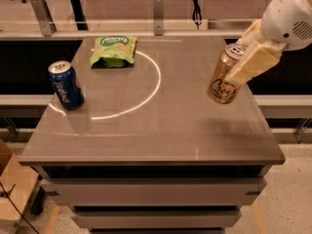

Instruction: Move orange can near green rice chip bag

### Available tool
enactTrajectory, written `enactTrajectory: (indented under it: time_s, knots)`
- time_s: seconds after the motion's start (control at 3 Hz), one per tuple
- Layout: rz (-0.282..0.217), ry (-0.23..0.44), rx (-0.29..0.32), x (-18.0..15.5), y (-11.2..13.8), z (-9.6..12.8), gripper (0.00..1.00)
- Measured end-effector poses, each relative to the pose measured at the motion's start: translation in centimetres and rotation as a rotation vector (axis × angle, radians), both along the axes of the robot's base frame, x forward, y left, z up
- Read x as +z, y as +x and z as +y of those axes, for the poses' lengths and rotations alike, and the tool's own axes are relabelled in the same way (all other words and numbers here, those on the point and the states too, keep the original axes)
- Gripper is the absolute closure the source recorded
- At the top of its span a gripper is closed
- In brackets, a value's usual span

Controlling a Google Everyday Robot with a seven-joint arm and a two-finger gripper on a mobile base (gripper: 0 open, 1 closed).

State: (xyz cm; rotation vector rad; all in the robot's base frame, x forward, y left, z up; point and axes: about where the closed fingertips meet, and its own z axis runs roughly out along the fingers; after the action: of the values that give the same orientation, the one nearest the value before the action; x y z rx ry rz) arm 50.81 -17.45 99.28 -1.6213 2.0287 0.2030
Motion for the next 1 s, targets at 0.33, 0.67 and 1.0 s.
enactTrajectory:
  time_s: [0.33, 0.67, 1.0]
  knots:
    - [0.001, 0.004, 0.04, -0.8, 2.2, 3.3, 1.0]
    - [-0.001, -0.008, 0.09, -1.7, 5.0, 7.0, 1.0]
    - [-0.011, 0.009, 0.107, -2.4, 8.2, 10.4, 1.0]
